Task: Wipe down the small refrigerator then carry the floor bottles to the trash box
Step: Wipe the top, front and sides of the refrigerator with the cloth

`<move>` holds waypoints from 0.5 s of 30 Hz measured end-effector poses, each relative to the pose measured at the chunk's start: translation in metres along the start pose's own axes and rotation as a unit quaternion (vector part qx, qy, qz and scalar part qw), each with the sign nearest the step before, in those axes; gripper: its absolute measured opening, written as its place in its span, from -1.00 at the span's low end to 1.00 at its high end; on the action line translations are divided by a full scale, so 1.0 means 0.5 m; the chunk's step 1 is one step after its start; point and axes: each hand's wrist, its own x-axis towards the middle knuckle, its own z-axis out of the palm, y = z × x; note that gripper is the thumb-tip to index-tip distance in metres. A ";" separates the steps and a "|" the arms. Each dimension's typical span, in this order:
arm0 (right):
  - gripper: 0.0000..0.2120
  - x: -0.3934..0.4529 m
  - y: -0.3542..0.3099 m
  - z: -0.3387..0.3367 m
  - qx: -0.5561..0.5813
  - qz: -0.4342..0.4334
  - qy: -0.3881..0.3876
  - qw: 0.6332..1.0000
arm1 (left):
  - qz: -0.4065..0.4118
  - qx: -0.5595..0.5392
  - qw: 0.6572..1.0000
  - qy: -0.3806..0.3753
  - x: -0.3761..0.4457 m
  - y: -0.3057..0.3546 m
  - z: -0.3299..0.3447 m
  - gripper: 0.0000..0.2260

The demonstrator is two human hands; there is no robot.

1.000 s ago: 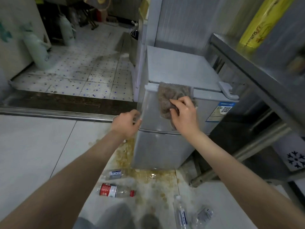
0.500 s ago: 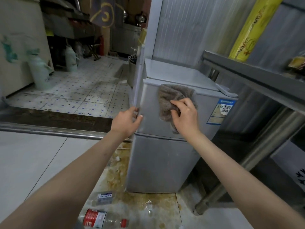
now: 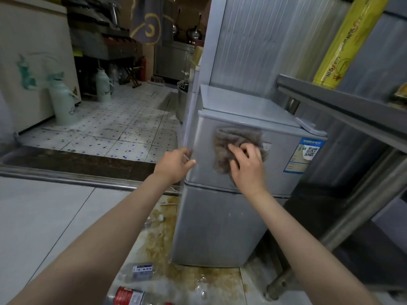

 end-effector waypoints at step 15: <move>-0.62 0.035 -0.038 -0.015 -0.015 0.017 0.032 0.999 | -0.015 -0.081 0.997 0.002 -0.020 -0.038 0.041 -0.80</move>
